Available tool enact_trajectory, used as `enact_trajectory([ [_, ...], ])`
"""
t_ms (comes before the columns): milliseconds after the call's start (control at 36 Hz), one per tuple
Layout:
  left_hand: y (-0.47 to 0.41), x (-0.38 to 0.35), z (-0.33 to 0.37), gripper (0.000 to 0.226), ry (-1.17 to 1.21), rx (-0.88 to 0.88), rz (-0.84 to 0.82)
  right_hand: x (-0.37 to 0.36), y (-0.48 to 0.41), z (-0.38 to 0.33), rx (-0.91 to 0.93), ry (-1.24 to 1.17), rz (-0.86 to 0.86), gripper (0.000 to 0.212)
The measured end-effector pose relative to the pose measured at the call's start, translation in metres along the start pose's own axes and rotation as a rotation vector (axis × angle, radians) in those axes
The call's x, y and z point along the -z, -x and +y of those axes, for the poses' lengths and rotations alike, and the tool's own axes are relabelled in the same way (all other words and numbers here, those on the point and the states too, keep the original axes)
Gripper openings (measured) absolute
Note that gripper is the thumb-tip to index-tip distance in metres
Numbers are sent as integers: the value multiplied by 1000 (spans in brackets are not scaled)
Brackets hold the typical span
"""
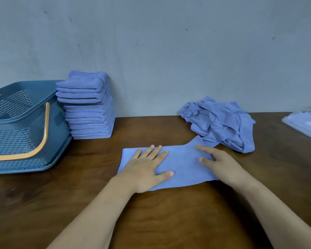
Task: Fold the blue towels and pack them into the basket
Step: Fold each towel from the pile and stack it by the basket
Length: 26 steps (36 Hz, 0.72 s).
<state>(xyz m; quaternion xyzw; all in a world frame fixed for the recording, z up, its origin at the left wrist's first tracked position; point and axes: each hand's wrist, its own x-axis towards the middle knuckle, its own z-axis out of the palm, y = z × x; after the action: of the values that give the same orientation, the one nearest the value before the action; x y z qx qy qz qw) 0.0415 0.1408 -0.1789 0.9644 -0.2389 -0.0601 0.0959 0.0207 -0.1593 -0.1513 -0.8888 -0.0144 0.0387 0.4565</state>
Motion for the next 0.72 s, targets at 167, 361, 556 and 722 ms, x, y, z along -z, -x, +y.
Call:
enact_trajectory([
  [167, 11, 14, -1, 64, 110, 10, 225, -5, 2, -49, 37, 3, -32, 65],
  [361, 60, 20, -79, 25, 428, 317, 549, -25, 0, -111, 98, 118, -88, 74],
  [556, 69, 17, -106, 19, 730, 403, 433, -80, 1, -143, 113, 167, -128, 78],
  [722, 66, 12, -106, 31, 719, 360, 396, -134, -6, -147, 109, 233, -187, 78],
])
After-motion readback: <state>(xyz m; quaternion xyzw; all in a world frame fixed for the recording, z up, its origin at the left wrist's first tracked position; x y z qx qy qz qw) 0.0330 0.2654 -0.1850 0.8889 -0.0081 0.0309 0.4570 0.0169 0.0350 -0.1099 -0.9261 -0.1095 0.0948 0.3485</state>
